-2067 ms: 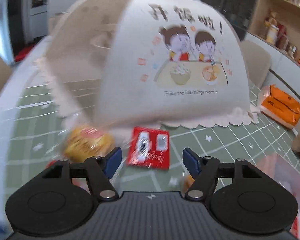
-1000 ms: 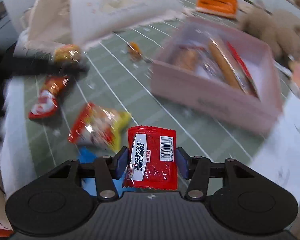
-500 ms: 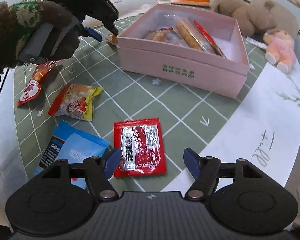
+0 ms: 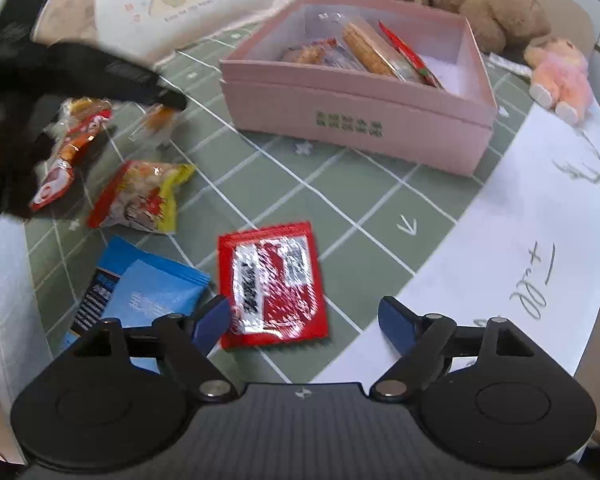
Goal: Organize snacks
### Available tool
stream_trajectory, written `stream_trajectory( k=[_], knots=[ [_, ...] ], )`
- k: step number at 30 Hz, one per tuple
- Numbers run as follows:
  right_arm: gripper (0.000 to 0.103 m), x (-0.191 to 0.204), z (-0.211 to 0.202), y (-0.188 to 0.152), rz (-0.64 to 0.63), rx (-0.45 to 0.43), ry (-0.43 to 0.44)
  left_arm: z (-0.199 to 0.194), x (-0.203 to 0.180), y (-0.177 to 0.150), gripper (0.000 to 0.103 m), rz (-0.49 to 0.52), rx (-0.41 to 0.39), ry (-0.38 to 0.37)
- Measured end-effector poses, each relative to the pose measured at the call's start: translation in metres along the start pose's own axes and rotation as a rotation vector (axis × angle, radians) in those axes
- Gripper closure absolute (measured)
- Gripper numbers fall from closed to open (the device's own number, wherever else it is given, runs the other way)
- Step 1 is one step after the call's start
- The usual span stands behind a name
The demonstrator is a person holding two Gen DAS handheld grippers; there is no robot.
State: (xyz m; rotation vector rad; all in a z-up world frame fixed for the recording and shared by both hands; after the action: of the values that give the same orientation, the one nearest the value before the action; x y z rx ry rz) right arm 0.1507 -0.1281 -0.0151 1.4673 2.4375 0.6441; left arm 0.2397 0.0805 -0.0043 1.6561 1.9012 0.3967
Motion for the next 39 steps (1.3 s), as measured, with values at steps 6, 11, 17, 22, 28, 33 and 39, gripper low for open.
stream_trajectory(
  k=[6, 11, 17, 22, 28, 33, 39],
  knots=[
    [0.021, 0.039, -0.006, 0.025, -0.108, -0.060, 0.053, -0.063, 0.028, -0.044, 0.071, -0.152, -0.014, -0.080],
    [0.021, 0.086, 0.007, 0.055, -0.184, -0.076, 0.109, -0.093, 0.049, -0.081, 0.071, -0.291, 0.006, -0.085],
    [0.022, 0.116, 0.055, 0.079, -0.195, -0.014, 0.044, -0.111, 0.064, -0.109, 0.071, -0.343, 0.041, -0.069],
    [0.055, 0.116, 0.040, 0.072, -0.285, -0.025, 0.055, -0.114, 0.062, -0.118, 0.070, -0.323, 0.065, -0.111],
    [0.032, 0.062, 0.025, 0.048, -0.415, 0.021, -0.124, -0.094, 0.042, -0.117, 0.071, -0.314, 0.094, -0.189],
    [0.031, 0.023, 0.005, 0.044, -0.248, 0.000, -0.188, -0.083, 0.020, -0.111, 0.070, -0.283, 0.094, -0.218],
    [0.023, 0.046, 0.011, 0.054, -0.127, -0.020, -0.064, -0.090, 0.015, -0.109, 0.070, -0.273, 0.083, -0.169]
  ],
)
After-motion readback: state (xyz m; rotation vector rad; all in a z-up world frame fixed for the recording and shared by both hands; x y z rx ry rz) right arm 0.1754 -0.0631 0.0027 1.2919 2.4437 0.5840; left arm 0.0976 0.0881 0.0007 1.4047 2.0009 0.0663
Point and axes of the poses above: each gripper's, at about its wrist camera, not at the fingertips, and z roughly the way its jaws point, x to its left, y to its top, the point moved 6 cm from there along z, roughly the way its jaws point, and after that the axes turned 7 degrees about -z, right-handed, at the moved point
